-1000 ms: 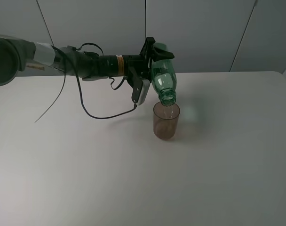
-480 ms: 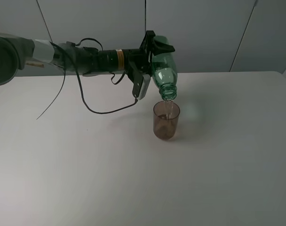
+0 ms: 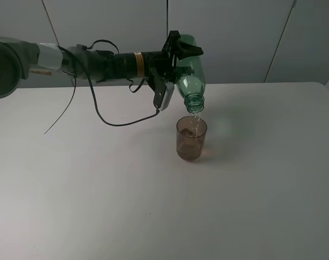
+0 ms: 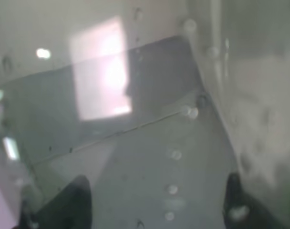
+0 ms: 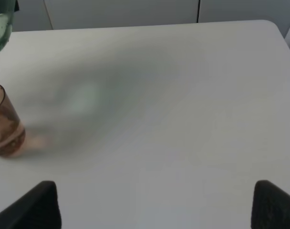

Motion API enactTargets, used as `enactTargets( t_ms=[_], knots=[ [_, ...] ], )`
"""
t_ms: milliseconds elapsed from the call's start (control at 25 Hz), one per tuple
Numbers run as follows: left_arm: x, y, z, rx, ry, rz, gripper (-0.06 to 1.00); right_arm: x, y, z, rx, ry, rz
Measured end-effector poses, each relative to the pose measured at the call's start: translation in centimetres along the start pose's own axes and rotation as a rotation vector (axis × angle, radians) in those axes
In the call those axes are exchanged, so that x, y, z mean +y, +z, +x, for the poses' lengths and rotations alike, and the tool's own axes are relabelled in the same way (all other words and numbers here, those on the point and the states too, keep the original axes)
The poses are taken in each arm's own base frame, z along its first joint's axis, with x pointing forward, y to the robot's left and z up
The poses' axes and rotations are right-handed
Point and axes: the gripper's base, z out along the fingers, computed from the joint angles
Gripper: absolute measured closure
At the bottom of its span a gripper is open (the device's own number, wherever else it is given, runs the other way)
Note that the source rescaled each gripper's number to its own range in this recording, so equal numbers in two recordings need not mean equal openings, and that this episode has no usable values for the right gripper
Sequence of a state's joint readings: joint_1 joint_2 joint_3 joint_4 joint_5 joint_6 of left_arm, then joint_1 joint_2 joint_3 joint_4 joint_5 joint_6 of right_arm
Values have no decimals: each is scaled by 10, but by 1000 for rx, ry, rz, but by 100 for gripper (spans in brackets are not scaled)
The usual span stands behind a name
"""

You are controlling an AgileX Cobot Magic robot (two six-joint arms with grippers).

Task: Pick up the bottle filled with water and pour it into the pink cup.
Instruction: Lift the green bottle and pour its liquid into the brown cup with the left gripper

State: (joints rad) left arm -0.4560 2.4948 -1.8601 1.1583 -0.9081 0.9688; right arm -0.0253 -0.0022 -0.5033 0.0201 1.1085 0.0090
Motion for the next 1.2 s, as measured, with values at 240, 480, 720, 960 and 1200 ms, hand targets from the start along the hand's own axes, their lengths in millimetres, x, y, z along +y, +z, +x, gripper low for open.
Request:
enactTargets(
  t_ms=[240,480,720,960,1200],
  knots=[
    [6,1,3,4,28,-13,94,0,0,0,0,1,0],
    [5,1,1,-22,86,5,94,0,0,0,0,1,0],
    [4,1,-1,-42,119,10,94,0,0,0,0,1,0],
    [7,1,-2,-57,147,4,94,0,0,0,0,1,0],
    [24,0,-1,-75,196,-10,94,0,0,0,0,1,0]
  ],
)
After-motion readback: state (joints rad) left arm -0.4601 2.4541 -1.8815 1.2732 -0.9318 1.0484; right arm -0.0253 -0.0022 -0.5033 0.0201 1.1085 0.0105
